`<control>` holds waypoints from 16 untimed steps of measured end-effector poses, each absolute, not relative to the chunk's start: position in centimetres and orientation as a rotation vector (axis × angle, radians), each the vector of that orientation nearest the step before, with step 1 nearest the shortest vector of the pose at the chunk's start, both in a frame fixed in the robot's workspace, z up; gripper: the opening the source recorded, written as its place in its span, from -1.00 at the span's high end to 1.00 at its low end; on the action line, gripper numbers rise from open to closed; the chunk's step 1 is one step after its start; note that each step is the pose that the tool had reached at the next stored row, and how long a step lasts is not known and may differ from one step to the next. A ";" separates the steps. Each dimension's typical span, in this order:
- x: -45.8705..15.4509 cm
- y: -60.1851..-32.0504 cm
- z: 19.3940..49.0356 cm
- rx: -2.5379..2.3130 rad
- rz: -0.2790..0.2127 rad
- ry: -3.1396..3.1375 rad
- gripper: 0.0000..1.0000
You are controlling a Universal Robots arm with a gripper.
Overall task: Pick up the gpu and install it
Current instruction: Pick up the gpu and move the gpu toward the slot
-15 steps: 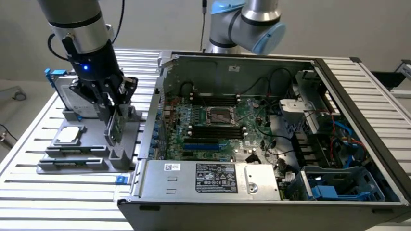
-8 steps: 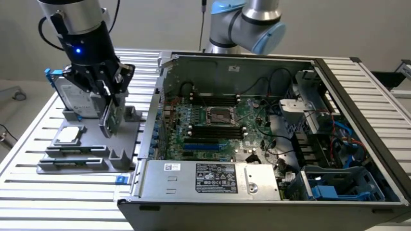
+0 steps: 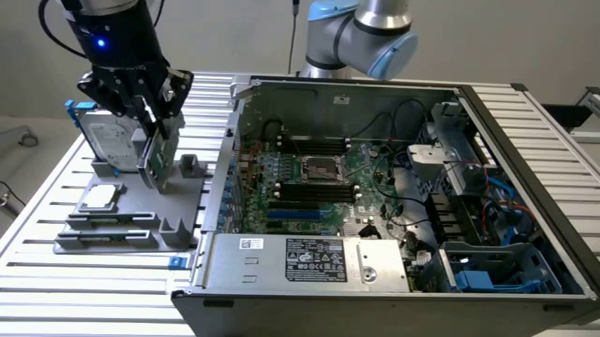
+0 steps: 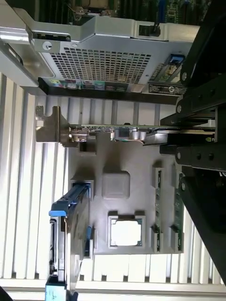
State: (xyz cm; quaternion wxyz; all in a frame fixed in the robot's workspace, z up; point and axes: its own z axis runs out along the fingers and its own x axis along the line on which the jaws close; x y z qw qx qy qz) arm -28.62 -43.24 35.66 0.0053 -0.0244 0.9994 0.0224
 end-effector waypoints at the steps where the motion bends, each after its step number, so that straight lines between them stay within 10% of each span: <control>1: -28.3 -43.3 36.1 -0.076 0.070 3.131 0.47; 16: -21.8 -44.2 42.3 -0.076 0.073 3.172 0.47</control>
